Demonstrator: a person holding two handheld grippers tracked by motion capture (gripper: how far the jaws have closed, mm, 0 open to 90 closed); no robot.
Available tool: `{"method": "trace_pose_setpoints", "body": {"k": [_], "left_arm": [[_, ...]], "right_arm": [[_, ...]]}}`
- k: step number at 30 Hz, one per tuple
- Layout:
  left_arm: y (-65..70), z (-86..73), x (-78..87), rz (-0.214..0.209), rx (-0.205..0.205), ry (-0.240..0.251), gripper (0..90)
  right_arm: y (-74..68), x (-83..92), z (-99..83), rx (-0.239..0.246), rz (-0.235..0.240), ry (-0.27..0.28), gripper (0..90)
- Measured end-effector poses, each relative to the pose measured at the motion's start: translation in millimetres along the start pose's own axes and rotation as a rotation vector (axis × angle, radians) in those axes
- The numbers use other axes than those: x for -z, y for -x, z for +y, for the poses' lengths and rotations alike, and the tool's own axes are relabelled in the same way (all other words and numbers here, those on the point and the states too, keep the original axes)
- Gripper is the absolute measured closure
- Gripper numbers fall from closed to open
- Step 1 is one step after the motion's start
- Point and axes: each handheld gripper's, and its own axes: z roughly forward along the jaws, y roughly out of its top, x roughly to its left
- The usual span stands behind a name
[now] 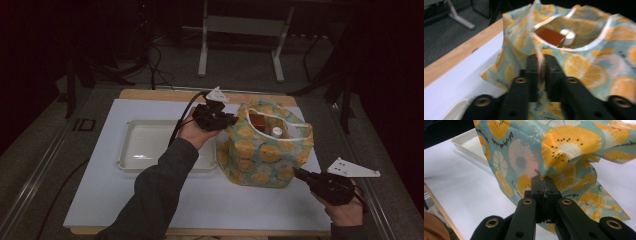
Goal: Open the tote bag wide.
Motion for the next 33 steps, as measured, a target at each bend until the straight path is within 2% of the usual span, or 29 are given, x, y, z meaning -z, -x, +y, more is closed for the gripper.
{"method": "trace_pose_setpoints", "body": {"k": [7,11,14,18,22,27,31,33], "left_arm": [[16.8,8.8,25.6,-0.04,-0.059,0.084,88.0],[30.8,8.3,37.9,-0.075,-0.107,0.113,87.7],[41.7,5.9,46.1,-0.097,-0.149,0.12,87.5],[53.9,-0.3,50.0,-0.128,-0.186,0.105,87.2],[59.6,-10.7,46.9,-0.137,-0.2,0.075,86.9],[63.2,-27.4,41.7,-0.167,-0.19,0.058,86.8],[64.3,-42.9,33.7,-0.188,-0.182,0.024,86.8],[62.5,-49.8,28.5,-0.198,-0.174,-0.008,86.1]], "right_arm": [[0.8,0.9,-2.4,0.003,0.0,-0.004,89.1],[2.0,-5.3,-6.5,-0.009,-0.003,-0.021,89.1],[1.8,-11.3,-9.3,0.001,-0.017,-0.045,89.1],[3.0,-19.4,-11.6,-0.007,-0.021,-0.063,89.0],[3.9,-26.7,-15.8,-0.023,-0.024,-0.081,88.7],[5.1,-34.3,-22.5,-0.037,-0.033,-0.102,88.5],[7.4,-40.3,-26.5,-0.053,-0.042,-0.121,88.6],[9.2,-43.0,-28.5,-0.065,-0.045,-0.129,88.7]]}}
